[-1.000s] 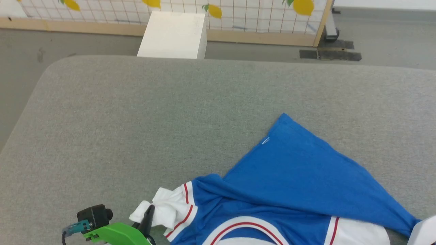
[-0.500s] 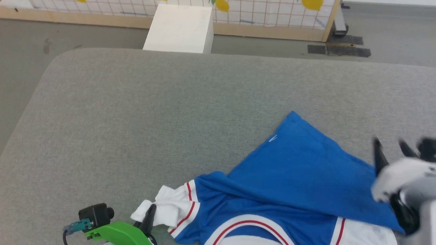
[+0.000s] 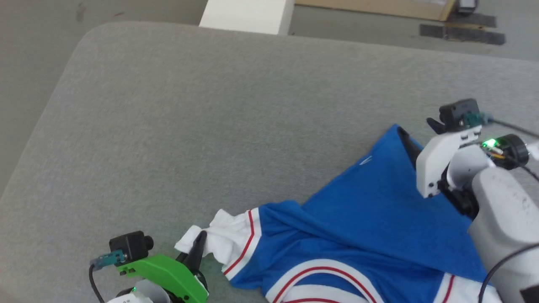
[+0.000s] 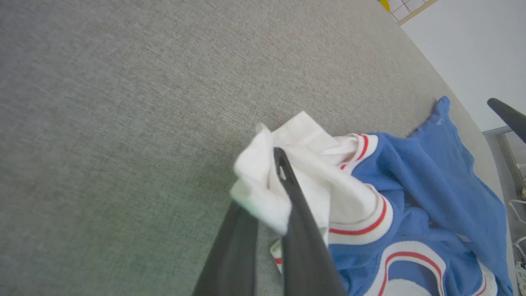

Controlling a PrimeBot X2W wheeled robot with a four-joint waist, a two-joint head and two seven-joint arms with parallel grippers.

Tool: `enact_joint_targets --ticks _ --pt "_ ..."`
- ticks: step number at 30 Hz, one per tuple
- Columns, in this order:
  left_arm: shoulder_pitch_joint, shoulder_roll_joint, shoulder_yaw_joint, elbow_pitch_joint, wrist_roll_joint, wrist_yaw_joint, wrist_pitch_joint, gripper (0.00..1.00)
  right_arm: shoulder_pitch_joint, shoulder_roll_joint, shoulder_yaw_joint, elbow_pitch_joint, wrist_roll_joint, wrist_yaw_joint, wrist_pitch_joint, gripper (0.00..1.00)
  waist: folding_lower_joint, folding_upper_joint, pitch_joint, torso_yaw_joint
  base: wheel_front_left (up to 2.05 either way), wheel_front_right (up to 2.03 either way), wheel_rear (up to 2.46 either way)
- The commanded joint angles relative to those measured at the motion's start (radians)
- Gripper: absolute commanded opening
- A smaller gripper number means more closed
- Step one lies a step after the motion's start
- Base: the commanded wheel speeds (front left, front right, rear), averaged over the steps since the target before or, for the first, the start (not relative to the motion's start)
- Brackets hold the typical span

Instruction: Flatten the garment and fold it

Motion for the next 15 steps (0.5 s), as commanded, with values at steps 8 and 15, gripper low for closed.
enact_joint_targets --ticks 8,15 --pt "-0.053 -0.022 -0.014 0.042 -0.006 -0.030 -0.023 0.00 -0.159 -0.012 0.036 0.192 0.014 -0.002 0.253 1.00 0.0000 0.0000 0.086 0.094 0.00 0.00 0.00" --pt "-0.056 -0.029 -0.016 0.071 -0.011 -0.037 -0.037 0.00 -0.183 -0.014 0.056 0.250 0.006 -0.002 0.441 0.00 0.0000 0.0000 0.078 0.092 0.00 0.00 0.00"
